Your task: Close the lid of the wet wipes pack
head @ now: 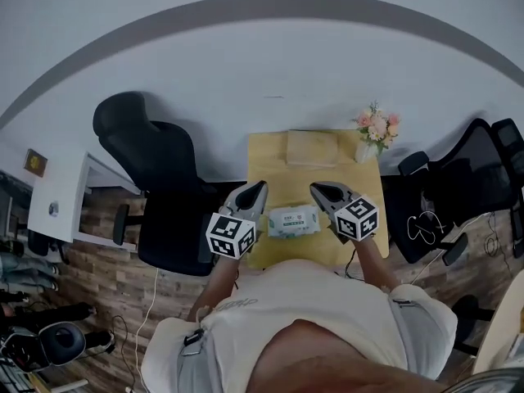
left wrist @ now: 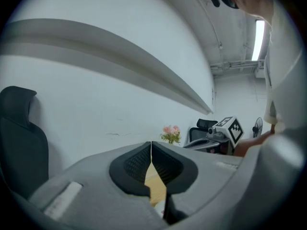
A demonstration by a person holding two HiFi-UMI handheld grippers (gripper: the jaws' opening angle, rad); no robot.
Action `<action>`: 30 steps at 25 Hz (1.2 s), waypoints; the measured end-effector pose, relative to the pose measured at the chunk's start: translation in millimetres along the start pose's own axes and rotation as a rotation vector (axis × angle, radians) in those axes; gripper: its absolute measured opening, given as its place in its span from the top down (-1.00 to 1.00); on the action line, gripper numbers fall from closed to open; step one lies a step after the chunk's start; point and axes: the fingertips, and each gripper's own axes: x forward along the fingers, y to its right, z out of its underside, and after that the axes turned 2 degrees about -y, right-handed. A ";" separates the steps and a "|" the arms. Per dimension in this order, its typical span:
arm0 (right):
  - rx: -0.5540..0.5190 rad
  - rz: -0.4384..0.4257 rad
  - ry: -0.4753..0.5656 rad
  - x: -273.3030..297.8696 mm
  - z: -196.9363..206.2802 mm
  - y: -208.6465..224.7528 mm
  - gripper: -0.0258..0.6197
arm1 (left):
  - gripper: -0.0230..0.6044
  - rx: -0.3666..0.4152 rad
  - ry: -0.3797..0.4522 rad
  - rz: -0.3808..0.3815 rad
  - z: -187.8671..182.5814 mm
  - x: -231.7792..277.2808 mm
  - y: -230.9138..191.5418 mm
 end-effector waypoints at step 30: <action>-0.202 0.109 0.255 -24.5 -124.0 -27.7 0.92 | 0.87 0.107 0.189 -0.121 -80.7 -45.6 -27.5</action>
